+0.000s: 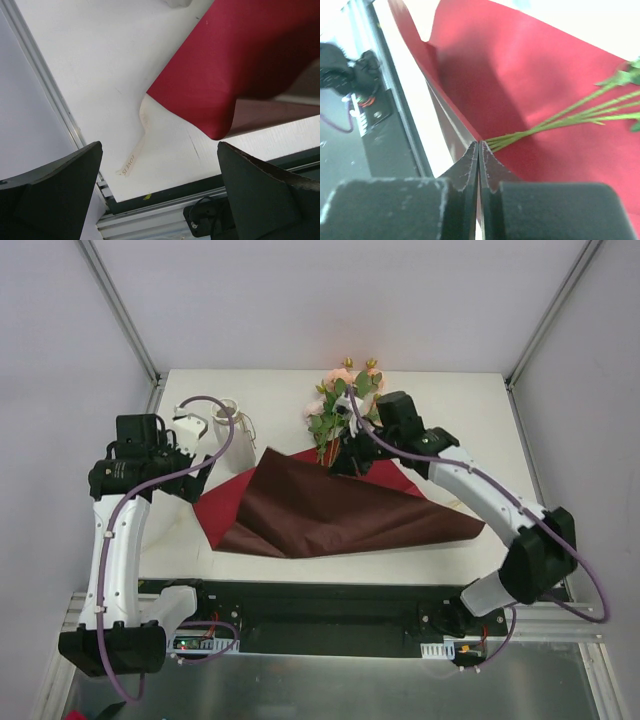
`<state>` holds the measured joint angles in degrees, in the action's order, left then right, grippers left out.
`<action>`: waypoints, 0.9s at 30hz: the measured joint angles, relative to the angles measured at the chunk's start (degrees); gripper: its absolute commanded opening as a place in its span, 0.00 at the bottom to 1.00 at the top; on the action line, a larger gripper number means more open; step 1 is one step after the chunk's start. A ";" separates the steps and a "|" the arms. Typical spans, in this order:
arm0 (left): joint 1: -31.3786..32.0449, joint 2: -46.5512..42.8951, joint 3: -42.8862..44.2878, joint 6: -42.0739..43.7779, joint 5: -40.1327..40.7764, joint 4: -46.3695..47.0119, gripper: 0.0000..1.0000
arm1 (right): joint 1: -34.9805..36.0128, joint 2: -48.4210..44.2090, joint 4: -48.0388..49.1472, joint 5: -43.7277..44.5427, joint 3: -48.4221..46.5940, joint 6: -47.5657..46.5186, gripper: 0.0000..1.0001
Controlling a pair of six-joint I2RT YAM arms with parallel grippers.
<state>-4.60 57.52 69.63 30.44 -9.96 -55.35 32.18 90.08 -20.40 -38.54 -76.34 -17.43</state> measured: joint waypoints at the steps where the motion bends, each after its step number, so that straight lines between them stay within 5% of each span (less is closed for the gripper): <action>1: 0.00 0.50 0.35 -0.26 0.00 0.09 0.99 | 1.70 -2.32 0.00 0.57 1.05 0.09 0.01; 14: 0.00 3.48 1.73 -2.67 0.02 1.44 0.99 | 33.05 -28.72 -9.49 16.20 17.22 4.92 0.05; 15: 0.00 3.63 1.92 -2.80 0.04 1.53 0.99 | 34.95 -29.97 -10.56 17.20 17.94 5.95 0.08; 19: 0.00 4.39 2.23 -2.99 0.44 2.16 0.99 | 41.20 -33.03 -13.55 20.04 20.20 10.43 0.50; 22: 0.00 4.79 2.23 -2.99 1.73 2.99 0.99 | 45.07 -33.44 -16.17 20.94 20.94 13.27 0.67; 27: 0.00 4.83 2.23 -2.97 3.21 3.87 0.99 | 46.93 -32.81 -24.09 23.98 16.87 15.23 0.82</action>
<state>-4.60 62.35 71.85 27.46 -6.74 -51.48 79.11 57.28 -44.49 -14.57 -59.46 -2.20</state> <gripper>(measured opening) 0.992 0.750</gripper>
